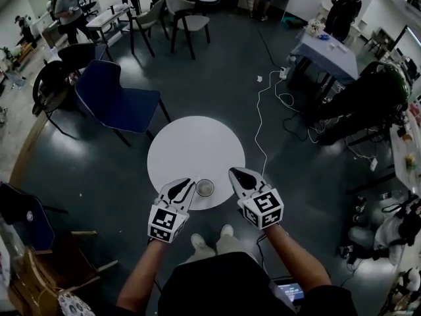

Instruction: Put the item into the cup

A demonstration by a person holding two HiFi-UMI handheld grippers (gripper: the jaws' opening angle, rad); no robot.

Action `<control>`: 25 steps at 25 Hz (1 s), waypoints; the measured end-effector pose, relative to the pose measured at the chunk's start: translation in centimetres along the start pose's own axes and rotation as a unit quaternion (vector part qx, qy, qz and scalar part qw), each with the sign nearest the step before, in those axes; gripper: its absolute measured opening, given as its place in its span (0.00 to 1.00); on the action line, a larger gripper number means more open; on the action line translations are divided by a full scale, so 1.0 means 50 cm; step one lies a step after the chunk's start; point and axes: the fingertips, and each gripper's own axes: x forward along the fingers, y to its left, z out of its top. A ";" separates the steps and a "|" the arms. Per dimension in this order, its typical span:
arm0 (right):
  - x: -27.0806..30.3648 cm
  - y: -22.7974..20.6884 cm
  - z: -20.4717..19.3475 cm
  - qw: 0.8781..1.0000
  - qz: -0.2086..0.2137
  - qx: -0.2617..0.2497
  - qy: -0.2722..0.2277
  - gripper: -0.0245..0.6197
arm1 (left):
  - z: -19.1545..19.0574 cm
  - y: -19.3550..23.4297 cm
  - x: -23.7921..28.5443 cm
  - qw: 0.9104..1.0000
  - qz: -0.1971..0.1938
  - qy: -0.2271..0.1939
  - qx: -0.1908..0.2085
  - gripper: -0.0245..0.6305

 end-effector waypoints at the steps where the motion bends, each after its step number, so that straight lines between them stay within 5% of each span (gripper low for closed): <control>1: 0.001 0.007 0.010 1.000 0.000 -0.003 -0.004 0.06 | 0.006 0.002 -0.013 1.000 0.001 -0.003 0.000 0.13; 10: 0.035 0.110 0.069 0.999 0.021 -0.035 -0.021 0.06 | 0.046 0.045 -0.130 0.999 0.014 -0.040 -0.011 0.07; 25: 0.042 0.141 0.151 0.996 0.015 -0.065 -0.062 0.06 | 0.083 0.069 -0.183 0.997 0.040 -0.057 -0.027 0.06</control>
